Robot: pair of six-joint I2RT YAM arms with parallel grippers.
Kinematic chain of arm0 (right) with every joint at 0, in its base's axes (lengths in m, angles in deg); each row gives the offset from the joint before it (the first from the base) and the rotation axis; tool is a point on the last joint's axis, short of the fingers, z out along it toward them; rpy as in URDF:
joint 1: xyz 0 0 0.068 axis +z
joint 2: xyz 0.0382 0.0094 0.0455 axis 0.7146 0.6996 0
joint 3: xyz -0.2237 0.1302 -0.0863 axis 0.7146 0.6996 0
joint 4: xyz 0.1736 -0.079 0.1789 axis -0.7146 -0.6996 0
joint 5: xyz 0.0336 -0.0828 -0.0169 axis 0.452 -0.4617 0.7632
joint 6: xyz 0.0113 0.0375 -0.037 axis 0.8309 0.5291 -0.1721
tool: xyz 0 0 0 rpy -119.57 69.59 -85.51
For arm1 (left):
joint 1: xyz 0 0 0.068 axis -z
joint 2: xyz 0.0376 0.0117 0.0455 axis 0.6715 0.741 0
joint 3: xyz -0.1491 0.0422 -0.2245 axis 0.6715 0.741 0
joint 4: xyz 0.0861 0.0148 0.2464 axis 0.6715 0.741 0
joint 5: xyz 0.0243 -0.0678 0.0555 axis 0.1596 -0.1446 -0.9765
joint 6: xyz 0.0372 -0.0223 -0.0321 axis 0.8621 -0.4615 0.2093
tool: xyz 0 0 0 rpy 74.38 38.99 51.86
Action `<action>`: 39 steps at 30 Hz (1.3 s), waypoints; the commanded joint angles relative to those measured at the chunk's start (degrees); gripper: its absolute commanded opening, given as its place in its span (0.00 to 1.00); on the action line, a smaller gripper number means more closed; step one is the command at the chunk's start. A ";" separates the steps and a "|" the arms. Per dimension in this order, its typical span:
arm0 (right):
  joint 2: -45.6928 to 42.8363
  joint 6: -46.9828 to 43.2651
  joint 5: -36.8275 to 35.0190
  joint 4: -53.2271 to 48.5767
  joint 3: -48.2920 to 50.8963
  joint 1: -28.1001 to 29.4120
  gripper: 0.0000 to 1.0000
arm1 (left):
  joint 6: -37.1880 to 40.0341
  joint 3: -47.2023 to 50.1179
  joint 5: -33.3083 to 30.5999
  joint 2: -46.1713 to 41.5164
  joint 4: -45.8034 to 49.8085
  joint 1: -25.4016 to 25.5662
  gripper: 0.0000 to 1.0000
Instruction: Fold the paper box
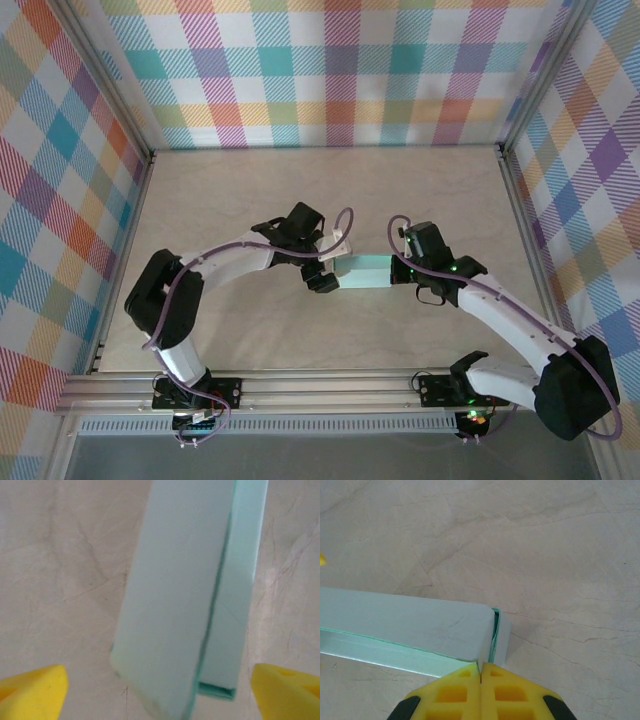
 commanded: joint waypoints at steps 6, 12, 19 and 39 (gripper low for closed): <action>-1.32 0.38 0.76 -3.20 -2.03 0.48 0.00 | -14.37 4.79 -0.07 -10.24 -5.22 0.60 1.00; -1.47 0.32 0.41 -4.64 -2.98 0.48 0.00 | -23.88 5.89 -0.36 -18.03 0.61 1.08 0.88; -0.51 0.12 0.29 -5.45 -3.43 0.48 0.00 | -32.79 -2.55 -8.30 -13.87 12.04 3.96 0.65; -1.17 0.80 0.85 -5.58 -3.00 0.48 0.00 | -33.29 -7.04 -13.01 -5.22 11.80 8.26 0.24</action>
